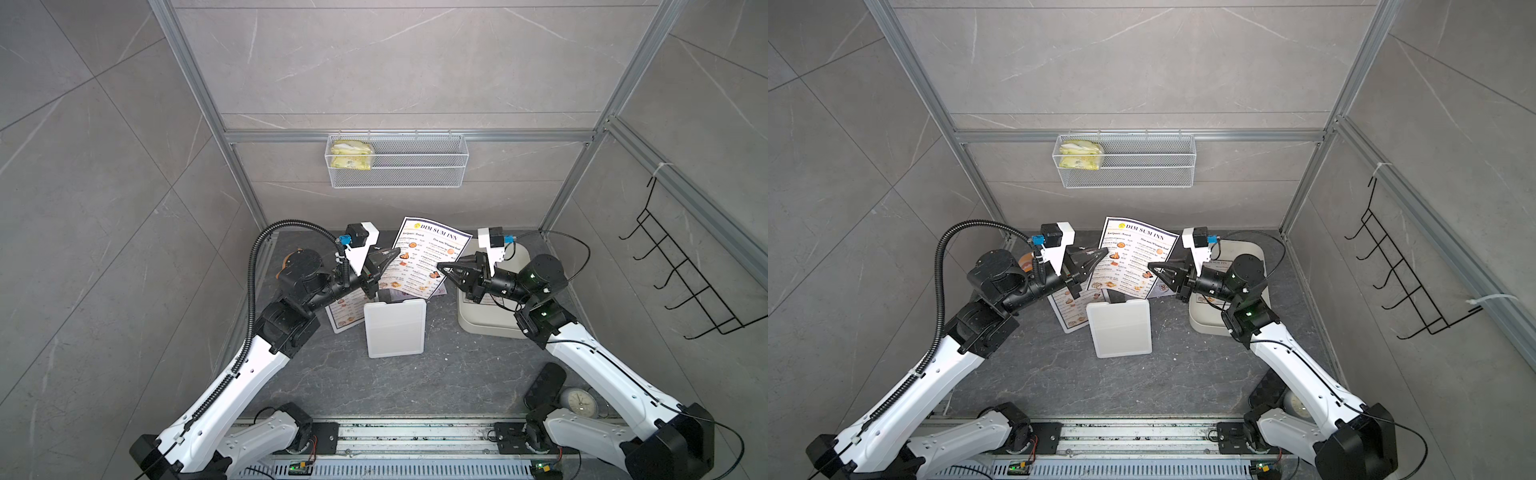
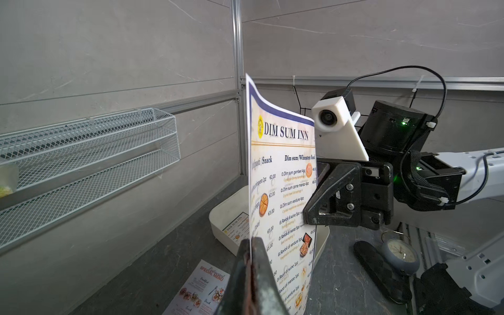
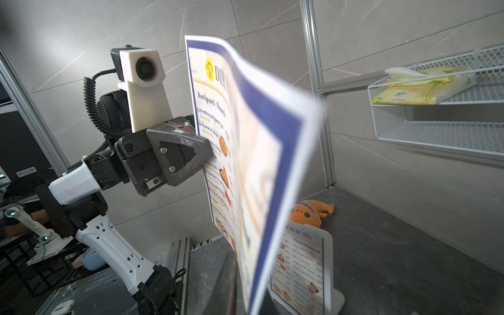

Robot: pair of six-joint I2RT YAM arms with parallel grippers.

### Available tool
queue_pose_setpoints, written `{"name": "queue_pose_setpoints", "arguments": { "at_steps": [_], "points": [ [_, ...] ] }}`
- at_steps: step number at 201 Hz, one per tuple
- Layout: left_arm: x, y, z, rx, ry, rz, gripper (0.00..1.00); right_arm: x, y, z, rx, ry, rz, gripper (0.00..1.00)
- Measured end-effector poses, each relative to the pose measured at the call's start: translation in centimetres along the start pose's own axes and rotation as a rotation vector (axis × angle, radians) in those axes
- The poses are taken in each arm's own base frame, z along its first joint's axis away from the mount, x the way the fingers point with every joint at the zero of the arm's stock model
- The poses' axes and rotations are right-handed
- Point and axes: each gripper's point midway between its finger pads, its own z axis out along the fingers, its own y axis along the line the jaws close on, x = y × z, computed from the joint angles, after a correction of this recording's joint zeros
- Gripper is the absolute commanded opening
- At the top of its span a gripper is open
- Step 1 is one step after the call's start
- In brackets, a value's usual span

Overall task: Replace the menus in the menu holders
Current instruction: Insert the menu into the menu holder.

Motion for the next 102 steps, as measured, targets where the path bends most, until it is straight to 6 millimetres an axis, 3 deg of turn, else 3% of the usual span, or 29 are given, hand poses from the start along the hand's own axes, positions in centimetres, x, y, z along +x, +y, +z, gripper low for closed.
{"name": "queue_pose_setpoints", "arguments": {
  "at_steps": [43, 78, 102],
  "points": [
    [2.5, 2.0, 0.8, -0.008, 0.029, -0.037, 0.0, 0.0, -1.3, 1.0, 0.027, 0.047, 0.037, 0.0],
    [5.0, 4.3, 0.7, -0.022, 0.05, -0.109, 0.0, 1.2, -1.4, 1.2, 0.036, 0.114, 0.053, 0.0],
    [5.7, 4.7, 0.6, -0.006, 0.053, -0.14, 0.15, 2.0, -1.7, 1.3, 0.043, 0.158, 0.052, 0.0]
  ]
}}
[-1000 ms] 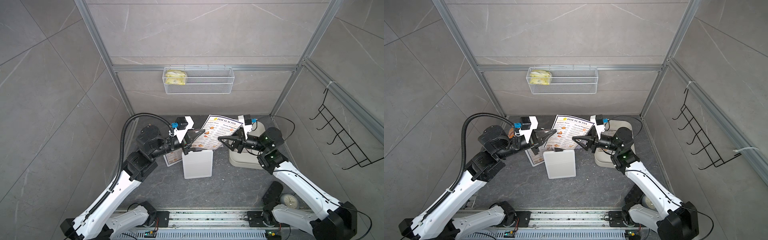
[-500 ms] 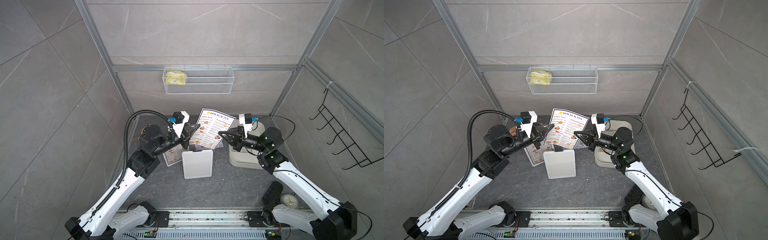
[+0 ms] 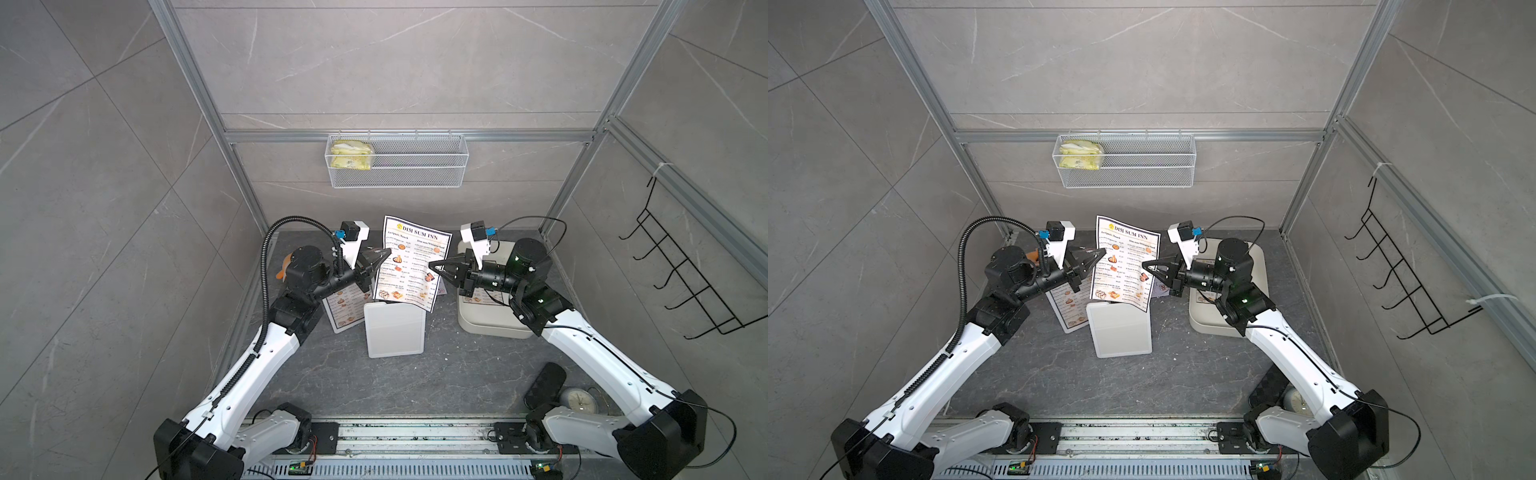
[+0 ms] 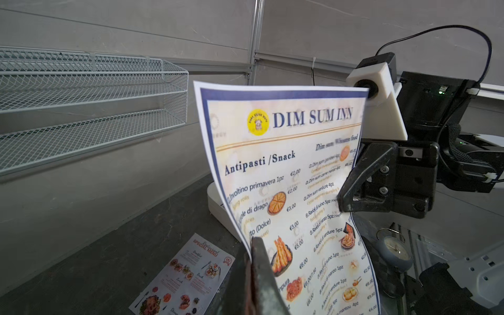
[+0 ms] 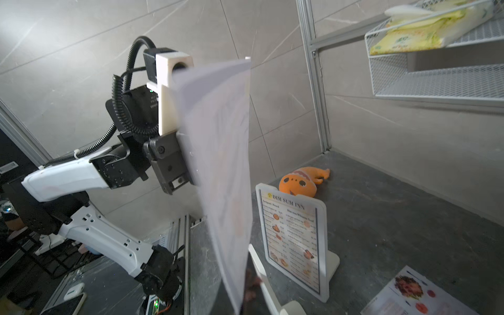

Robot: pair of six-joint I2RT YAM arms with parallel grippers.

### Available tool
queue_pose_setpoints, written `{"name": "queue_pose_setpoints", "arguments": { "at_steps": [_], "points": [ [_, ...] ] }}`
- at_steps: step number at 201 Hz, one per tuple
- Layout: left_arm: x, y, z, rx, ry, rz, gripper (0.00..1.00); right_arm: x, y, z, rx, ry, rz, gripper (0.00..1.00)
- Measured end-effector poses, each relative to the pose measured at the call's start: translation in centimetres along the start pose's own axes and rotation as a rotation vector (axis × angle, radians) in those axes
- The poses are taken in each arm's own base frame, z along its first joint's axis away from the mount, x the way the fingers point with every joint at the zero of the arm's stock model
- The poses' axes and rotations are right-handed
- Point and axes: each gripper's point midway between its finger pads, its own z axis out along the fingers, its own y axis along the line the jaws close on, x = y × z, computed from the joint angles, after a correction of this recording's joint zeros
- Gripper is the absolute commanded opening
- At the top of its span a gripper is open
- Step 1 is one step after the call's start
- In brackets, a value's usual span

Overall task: Replace the menus in the menu holders
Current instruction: Insert the menu into the menu holder.

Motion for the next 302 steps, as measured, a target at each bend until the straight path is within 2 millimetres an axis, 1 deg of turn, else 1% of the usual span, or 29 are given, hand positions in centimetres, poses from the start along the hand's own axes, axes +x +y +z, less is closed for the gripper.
{"name": "queue_pose_setpoints", "arguments": {
  "at_steps": [12, 26, 39, 59, 66, 76, 102, 132, 138, 151, 185, 197, 231, 259, 281, 298, 302],
  "points": [
    [0.2, 0.5, -0.1, -0.01, 0.0, -0.01, 0.23, 0.0, 0.0, 0.0, 0.002, 0.013, -0.013, 0.0],
    [0.4, 1.2, -0.2, -0.024, 0.001, -0.023, 0.25, -0.2, 0.2, 0.0, -0.006, 0.023, -0.037, 0.0],
    [0.4, 1.7, -0.1, -0.033, -0.001, -0.029, 0.29, -0.6, 0.4, 0.1, -0.019, 0.032, -0.064, 0.0],
    [1.1, 2.5, 0.4, -0.041, 0.013, -0.045, 0.34, -0.9, 0.4, 0.4, -0.032, 0.05, -0.099, 0.0],
    [1.4, 2.7, 0.5, -0.041, 0.02, -0.051, 0.39, -1.0, 0.4, 0.5, -0.035, 0.058, -0.109, 0.0],
    [1.6, 3.0, 0.7, -0.043, 0.024, -0.054, 0.5, -0.9, 0.2, 0.7, -0.039, 0.074, -0.128, 0.0],
    [1.7, 3.4, 0.8, -0.041, 0.02, -0.065, 0.66, -0.4, -0.1, 1.1, -0.057, 0.121, -0.156, 0.0],
    [1.9, 3.8, 0.9, -0.015, 0.018, -0.075, 0.88, -0.2, -0.2, 1.4, -0.075, 0.179, -0.208, 0.0],
    [2.0, 3.8, 1.0, -0.011, 0.02, -0.076, 0.91, -0.2, -0.1, 1.3, -0.078, 0.187, -0.22, 0.0],
    [2.1, 3.8, 1.0, 0.005, 0.024, -0.076, 0.93, -0.1, 0.2, 1.1, -0.087, 0.203, -0.25, 0.0],
    [1.9, 3.0, 1.0, 0.057, 0.02, -0.063, 0.92, 0.5, 0.4, 0.8, -0.101, 0.23, -0.322, 0.0],
    [1.8, 2.5, 1.0, 0.081, 0.016, -0.054, 0.87, 0.8, 0.4, 0.8, -0.104, 0.238, -0.334, 0.0],
    [1.6, 1.9, 0.9, 0.118, 0.012, -0.036, 0.64, 0.6, 0.0, 1.0, -0.096, 0.26, -0.343, 0.0],
    [1.7, 1.7, 0.9, 0.13, 0.014, -0.027, 0.52, 0.6, -0.9, 1.5, -0.084, 0.274, -0.334, 0.0],
    [1.7, 1.7, 0.8, 0.13, 0.016, -0.024, 0.49, 1.0, -1.3, 1.6, -0.067, 0.29, -0.321, 0.0],
    [1.9, 1.9, 0.8, 0.12, 0.021, -0.028, 0.43, 1.2, -1.5, 1.5, -0.056, 0.299, -0.314, 0.0],
    [1.9, 2.0, 0.8, 0.119, 0.024, -0.031, 0.4, 1.2, -1.6, 1.5, -0.053, 0.3, -0.314, 0.0]
  ]
}}
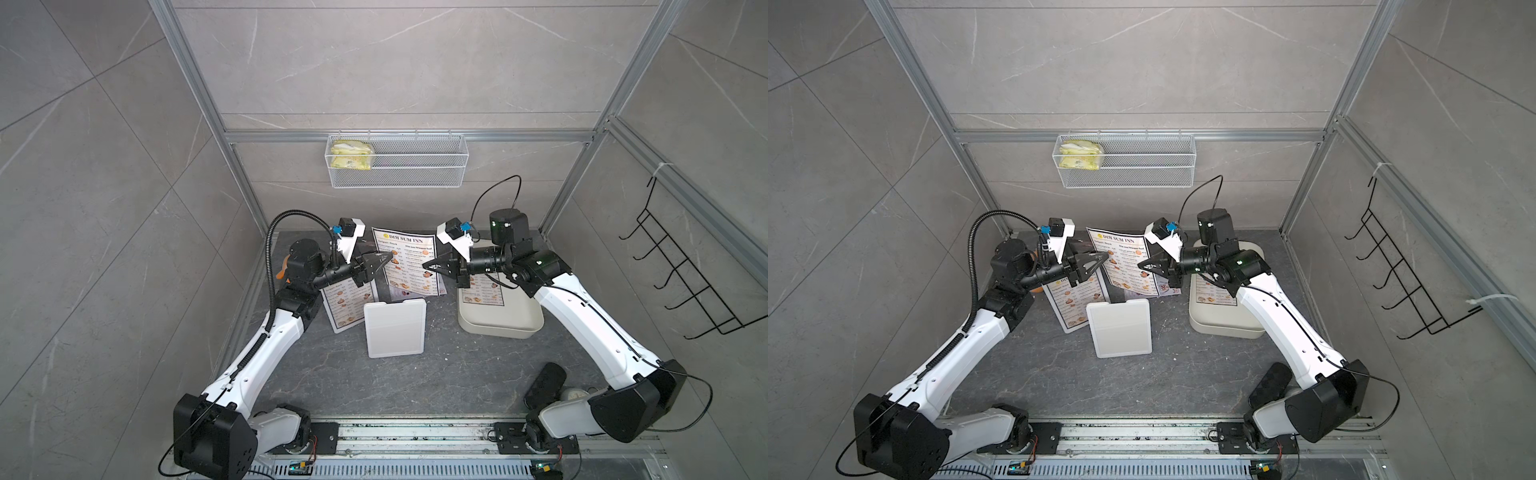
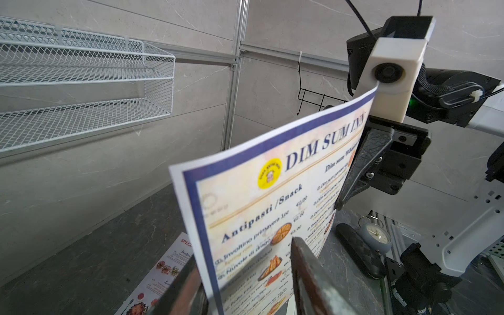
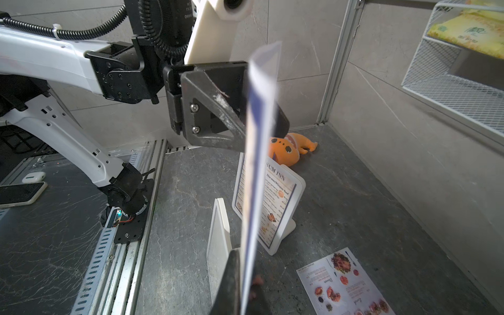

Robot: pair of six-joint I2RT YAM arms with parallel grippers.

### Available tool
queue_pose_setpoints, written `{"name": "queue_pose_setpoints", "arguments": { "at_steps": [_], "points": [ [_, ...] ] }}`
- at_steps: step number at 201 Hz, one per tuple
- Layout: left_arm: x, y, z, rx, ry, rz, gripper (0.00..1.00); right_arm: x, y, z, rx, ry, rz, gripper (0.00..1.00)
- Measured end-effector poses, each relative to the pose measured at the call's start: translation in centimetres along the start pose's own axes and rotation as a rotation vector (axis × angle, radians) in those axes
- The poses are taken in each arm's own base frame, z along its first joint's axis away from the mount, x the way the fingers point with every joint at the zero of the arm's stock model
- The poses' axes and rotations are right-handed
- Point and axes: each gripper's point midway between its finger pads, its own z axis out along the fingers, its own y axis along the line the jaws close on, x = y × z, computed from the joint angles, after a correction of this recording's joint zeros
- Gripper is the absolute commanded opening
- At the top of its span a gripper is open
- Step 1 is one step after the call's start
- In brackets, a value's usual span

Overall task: Replace the menus in the menu holders
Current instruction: Insert the menu into the menu holder.

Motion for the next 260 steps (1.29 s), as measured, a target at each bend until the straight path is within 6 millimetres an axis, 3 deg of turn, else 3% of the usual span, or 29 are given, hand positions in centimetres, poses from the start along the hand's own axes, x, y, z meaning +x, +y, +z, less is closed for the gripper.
{"name": "queue_pose_setpoints", "arguments": {
  "at_steps": [10, 40, 60, 71, 130, 182, 260],
  "points": [
    [0.1, 0.1, 0.0, -0.004, 0.005, -0.002, 0.29, 0.0, -0.1, 0.0, 0.004, 0.002, 0.001, 0.0],
    [0.4, 0.0, 0.0, -0.001, 0.012, -0.002, 0.21, -0.2, -0.1, -0.1, 0.006, 0.003, 0.001, 0.0],
    [0.4, 0.0, 0.0, 0.004, 0.012, -0.003, 0.1, -0.2, 0.0, -0.2, 0.005, 0.006, 0.006, 0.0],
    [0.4, -0.1, 0.0, 0.007, 0.013, -0.004, 0.0, -0.2, 0.0, -0.2, 0.005, 0.008, 0.007, 0.0],
    [1.1, -0.1, 0.0, 0.01, 0.038, -0.028, 0.0, -0.4, -1.2, -0.1, 0.046, 0.048, 0.031, 0.0],
    [1.8, 0.0, -0.1, -0.002, 0.066, -0.058, 0.0, 1.1, -2.8, 0.7, 0.074, 0.118, 0.072, 0.0],
    [1.9, -0.1, -0.2, -0.002, 0.068, -0.071, 0.0, 1.3, -2.8, 0.7, 0.07, 0.137, 0.081, 0.0]
  ]
}}
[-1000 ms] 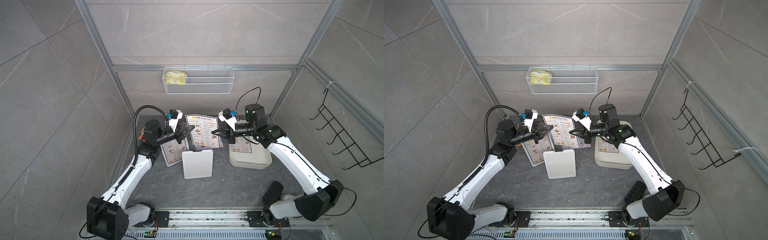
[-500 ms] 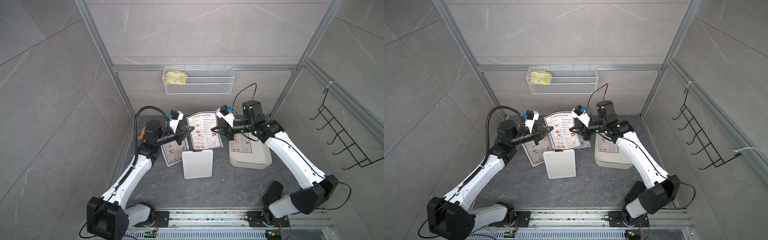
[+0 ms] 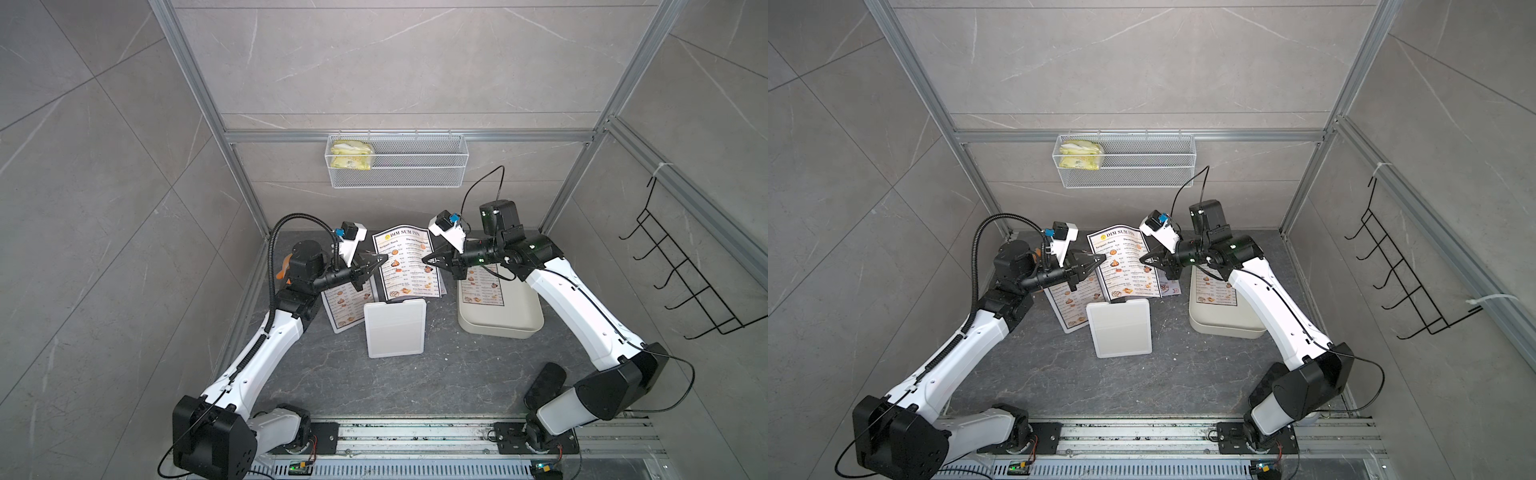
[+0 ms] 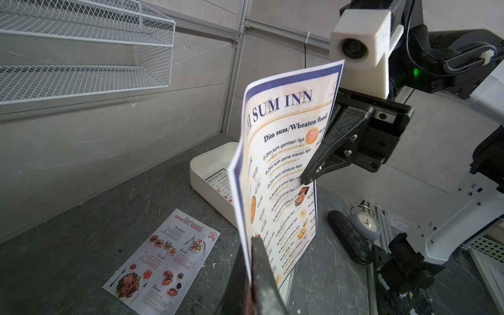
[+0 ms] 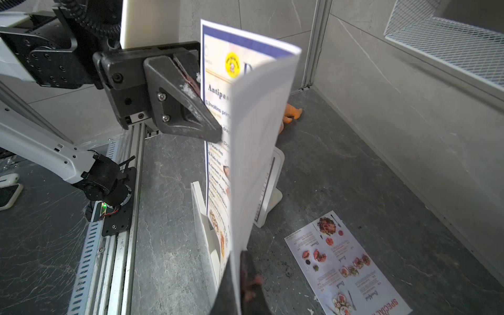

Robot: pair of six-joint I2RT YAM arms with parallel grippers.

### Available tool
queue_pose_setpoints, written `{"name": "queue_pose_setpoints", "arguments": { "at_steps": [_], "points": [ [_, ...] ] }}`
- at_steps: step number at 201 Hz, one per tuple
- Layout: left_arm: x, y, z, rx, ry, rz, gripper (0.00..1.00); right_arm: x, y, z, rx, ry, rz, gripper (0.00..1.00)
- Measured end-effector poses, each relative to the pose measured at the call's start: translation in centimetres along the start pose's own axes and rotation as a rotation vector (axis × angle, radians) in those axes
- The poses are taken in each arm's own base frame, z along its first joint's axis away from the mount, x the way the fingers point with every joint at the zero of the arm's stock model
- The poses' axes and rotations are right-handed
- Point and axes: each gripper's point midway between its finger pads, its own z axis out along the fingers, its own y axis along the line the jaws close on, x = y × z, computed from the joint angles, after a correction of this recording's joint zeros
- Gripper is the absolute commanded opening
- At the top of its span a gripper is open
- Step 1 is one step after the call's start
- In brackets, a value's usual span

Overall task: Replace the menus in the menu holders
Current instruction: Insert the menu into the menu holder.

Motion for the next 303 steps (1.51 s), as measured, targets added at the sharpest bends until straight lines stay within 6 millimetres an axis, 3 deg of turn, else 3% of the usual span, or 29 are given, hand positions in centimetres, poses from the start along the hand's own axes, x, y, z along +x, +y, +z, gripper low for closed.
{"name": "queue_pose_setpoints", "arguments": {
  "at_steps": [83, 303],
  "points": [
    [1.4, 0.3, 0.1, -0.003, 0.022, -0.044, 0.0, 0.6, 0.5, 0.0, -0.025, 0.018, 0.021, 0.0],
    [1.6, 0.9, -0.7, -0.085, 0.037, -0.03, 0.0, 0.5, 0.8, 1.4, -0.1, 0.009, 0.048, 0.0]
  ]
}}
